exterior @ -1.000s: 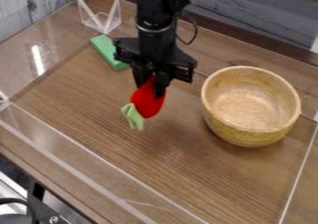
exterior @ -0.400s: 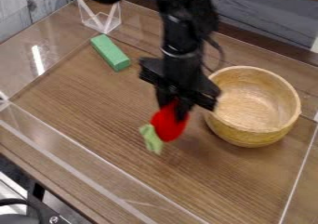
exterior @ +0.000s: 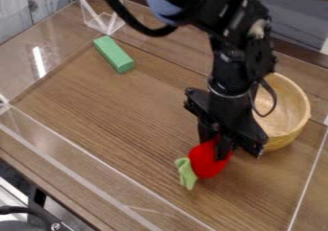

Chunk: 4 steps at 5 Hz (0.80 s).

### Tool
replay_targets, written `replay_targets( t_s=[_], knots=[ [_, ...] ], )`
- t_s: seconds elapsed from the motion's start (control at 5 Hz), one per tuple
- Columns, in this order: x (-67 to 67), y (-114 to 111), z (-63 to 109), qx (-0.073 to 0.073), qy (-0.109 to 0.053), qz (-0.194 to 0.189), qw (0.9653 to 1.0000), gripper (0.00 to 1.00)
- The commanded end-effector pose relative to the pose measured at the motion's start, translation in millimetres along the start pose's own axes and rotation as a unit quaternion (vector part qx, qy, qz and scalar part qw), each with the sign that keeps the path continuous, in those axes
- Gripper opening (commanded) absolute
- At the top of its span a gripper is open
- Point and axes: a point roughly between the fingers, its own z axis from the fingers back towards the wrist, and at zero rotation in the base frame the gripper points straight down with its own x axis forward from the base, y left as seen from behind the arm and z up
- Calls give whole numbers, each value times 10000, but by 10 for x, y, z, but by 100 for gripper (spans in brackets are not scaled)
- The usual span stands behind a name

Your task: Move the red object to the right side of the table

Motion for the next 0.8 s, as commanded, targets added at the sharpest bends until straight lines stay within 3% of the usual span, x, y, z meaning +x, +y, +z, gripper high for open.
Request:
replay_targets(
  t_s=[0.0, 0.4, 0.6],
  knots=[
    [-58, 38, 86, 15, -142, 333, 9993, 0],
    [-186, 123, 171, 24, -161, 961, 9952, 0],
    [-166, 131, 188, -12, -146, 958, 9953, 0]
  ],
)
